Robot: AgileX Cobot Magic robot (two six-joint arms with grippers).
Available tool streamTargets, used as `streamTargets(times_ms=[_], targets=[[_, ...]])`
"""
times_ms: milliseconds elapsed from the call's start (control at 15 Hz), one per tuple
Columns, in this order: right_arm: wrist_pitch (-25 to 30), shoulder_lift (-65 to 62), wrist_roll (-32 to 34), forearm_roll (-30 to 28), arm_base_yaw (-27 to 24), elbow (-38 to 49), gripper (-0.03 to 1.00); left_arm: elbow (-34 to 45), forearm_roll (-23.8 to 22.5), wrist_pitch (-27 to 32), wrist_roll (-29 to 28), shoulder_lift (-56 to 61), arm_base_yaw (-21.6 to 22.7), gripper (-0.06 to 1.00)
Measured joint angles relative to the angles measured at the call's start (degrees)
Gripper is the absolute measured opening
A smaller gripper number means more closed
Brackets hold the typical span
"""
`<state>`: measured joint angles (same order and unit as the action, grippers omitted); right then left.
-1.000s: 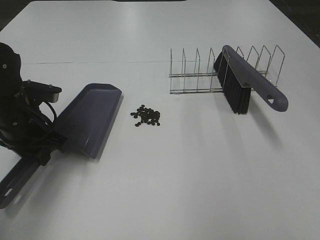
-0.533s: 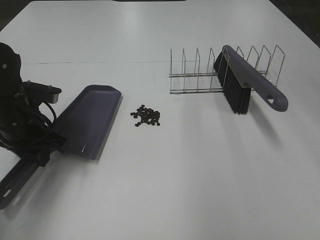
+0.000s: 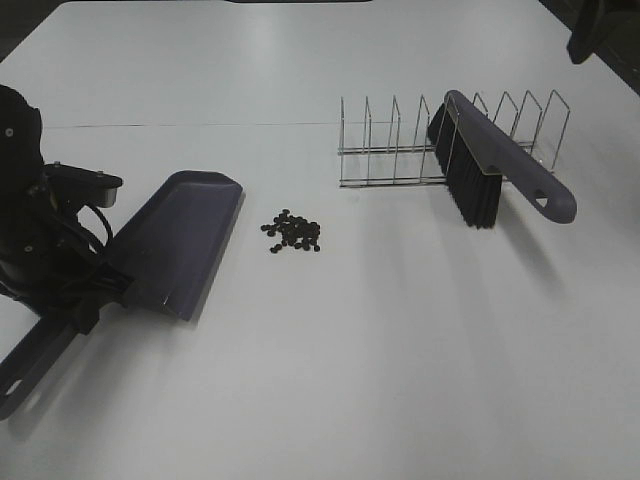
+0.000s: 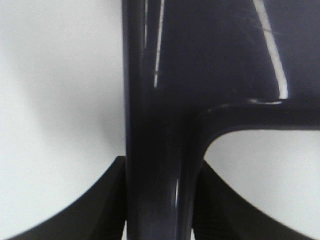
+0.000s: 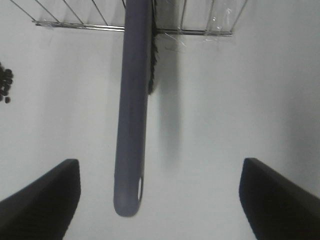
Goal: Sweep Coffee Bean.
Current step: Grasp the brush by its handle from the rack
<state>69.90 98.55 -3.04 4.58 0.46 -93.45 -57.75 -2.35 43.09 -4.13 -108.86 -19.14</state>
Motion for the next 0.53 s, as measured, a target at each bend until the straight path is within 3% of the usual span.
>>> streamTargets(times_ms=[533], targets=[[-0.69, 20.51, -0.46, 8.59, 0.00, -16.21, 0.76, 0.00, 0.06, 1.32, -1.49, 0.00, 0.00, 0.33]])
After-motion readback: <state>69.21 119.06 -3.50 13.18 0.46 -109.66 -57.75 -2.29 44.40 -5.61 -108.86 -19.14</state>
